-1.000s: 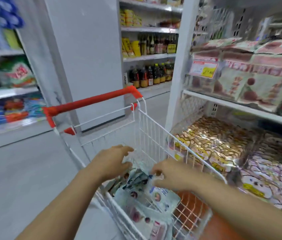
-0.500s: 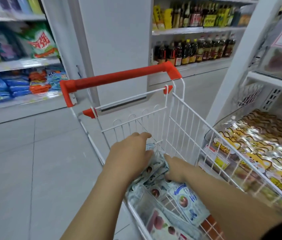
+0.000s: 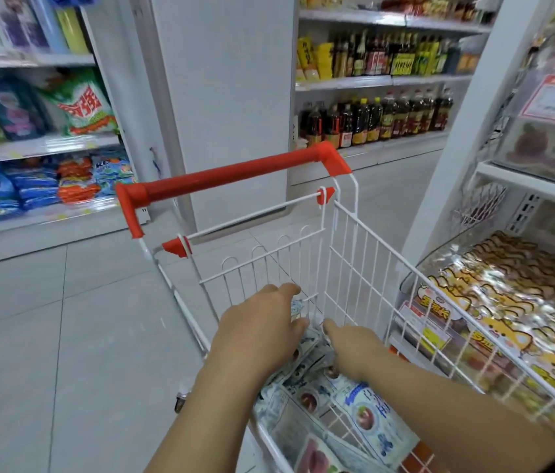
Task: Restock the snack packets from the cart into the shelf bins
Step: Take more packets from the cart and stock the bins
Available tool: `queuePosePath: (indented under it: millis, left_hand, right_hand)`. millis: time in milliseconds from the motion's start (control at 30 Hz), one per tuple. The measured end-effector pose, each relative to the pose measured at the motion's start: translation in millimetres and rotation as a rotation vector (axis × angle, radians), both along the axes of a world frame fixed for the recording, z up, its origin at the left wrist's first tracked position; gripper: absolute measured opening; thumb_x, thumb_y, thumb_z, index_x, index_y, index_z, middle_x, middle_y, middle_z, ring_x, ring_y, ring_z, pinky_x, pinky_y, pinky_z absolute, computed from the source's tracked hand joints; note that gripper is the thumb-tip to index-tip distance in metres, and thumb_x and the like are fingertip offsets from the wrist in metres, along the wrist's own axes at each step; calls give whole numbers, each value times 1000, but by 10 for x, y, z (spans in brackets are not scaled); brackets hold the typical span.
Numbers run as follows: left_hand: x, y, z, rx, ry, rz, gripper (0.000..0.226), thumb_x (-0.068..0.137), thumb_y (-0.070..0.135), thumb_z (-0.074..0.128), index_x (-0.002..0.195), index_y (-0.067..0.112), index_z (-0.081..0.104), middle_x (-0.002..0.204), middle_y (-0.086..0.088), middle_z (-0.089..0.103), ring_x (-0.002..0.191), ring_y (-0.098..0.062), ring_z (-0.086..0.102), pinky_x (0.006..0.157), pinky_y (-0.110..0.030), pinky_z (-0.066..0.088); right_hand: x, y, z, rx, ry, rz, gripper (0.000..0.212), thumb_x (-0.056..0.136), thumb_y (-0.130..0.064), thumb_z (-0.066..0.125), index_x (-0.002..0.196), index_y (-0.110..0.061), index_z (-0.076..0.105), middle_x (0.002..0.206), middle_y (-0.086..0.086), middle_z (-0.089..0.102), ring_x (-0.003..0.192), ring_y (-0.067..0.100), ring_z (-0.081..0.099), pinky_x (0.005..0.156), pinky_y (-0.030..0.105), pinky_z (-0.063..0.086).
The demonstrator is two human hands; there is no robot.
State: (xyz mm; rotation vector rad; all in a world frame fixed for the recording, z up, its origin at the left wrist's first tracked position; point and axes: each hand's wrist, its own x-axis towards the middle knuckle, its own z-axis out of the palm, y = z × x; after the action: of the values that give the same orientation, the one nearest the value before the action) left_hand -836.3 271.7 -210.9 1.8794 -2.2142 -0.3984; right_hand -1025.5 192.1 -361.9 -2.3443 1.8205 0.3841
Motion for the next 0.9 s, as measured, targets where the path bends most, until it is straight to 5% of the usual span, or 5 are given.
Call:
queuePosePath:
  millis: [333, 467, 567, 700, 900]
  left_hand:
    - [75, 4, 32, 37, 136, -15, 50, 100, 50, 51, 147, 41, 38, 136, 15, 55, 117, -11, 59, 98, -40, 51]
    - [-48, 128, 183, 171, 520, 9, 43, 96, 59, 49, 126, 31, 59, 114, 14, 68, 91, -4, 69, 91, -36, 57]
    - [-327, 349, 367, 359, 889, 23, 70, 86, 69, 46, 142, 27, 44, 112, 8, 68, 86, -10, 75, 87, -38, 61]
    - [-795, 575, 539, 434, 1318, 18, 86, 90, 44, 65, 158, 40, 11, 122, 6, 64, 92, -24, 76, 85, -41, 61]
    - [-1184, 819, 803, 417, 1606, -41, 63, 97, 0, 60, 145, 35, 38, 107, 5, 69, 85, -20, 77, 77, -39, 63]
  right_hand:
    - [-340, 597, 1231, -132, -484, -109, 43, 88, -24, 60, 122, -36, 37, 63, 0, 48, 52, 16, 46, 49, 34, 33]
    - [-488, 1033, 1551, -381, -776, -122, 50, 89, -27, 62, 118, -52, 30, 67, 5, 61, 57, 17, 58, 55, 38, 45]
    - [-562, 1288, 1705, -503, -937, -159, 58, 90, -27, 64, 127, -59, 31, 93, 7, 71, 80, 25, 69, 75, 53, 56]
    - [-597, 1591, 1887, -578, -1115, -186, 62, 89, -19, 69, 124, -60, 38, 110, -15, 70, 97, 3, 68, 85, 32, 56]
    - [-984, 1932, 2177, -474, -1403, -373, 45, 80, -23, 81, 117, -34, 59, 108, -18, 73, 99, 2, 69, 90, 30, 56]
